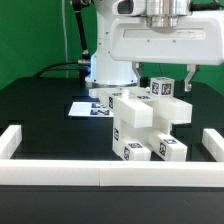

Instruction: Assemble chair

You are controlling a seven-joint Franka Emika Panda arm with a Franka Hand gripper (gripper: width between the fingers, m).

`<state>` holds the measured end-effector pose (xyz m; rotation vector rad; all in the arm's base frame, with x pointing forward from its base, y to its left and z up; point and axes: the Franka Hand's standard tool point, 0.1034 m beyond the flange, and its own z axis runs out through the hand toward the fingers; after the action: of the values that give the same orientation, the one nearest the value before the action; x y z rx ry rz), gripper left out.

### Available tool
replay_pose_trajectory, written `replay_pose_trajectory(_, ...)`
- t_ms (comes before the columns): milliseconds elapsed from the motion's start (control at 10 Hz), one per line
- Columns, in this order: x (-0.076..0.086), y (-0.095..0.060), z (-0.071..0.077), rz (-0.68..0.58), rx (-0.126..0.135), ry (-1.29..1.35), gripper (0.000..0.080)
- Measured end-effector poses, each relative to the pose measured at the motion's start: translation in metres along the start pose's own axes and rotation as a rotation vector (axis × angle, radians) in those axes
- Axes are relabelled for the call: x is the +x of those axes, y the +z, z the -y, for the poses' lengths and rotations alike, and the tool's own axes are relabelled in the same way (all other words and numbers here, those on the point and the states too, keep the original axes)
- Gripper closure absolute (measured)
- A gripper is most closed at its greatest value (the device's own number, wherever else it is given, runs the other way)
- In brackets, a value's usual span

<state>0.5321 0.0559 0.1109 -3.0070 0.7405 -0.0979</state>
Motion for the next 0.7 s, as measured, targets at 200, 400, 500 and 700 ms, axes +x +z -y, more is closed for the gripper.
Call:
replay_pose_trajectory(200, 0.0005, 0.0, -0.0008, 0.0, 0.0, -0.137, 0.0151)
replay_pose_trajectory(400, 0.0003, 0.0, -0.0005, 0.0, -0.001, -0.292, 0.0151)
replay_pose_trajectory(500, -0.0006, 0.0, 0.0007, 0.0, -0.002, -0.365, 0.0151)
replay_pose_trajectory(700, -0.0009, -0.0004, 0.0014, -0.001, -0.005, -0.481, 0.0151)
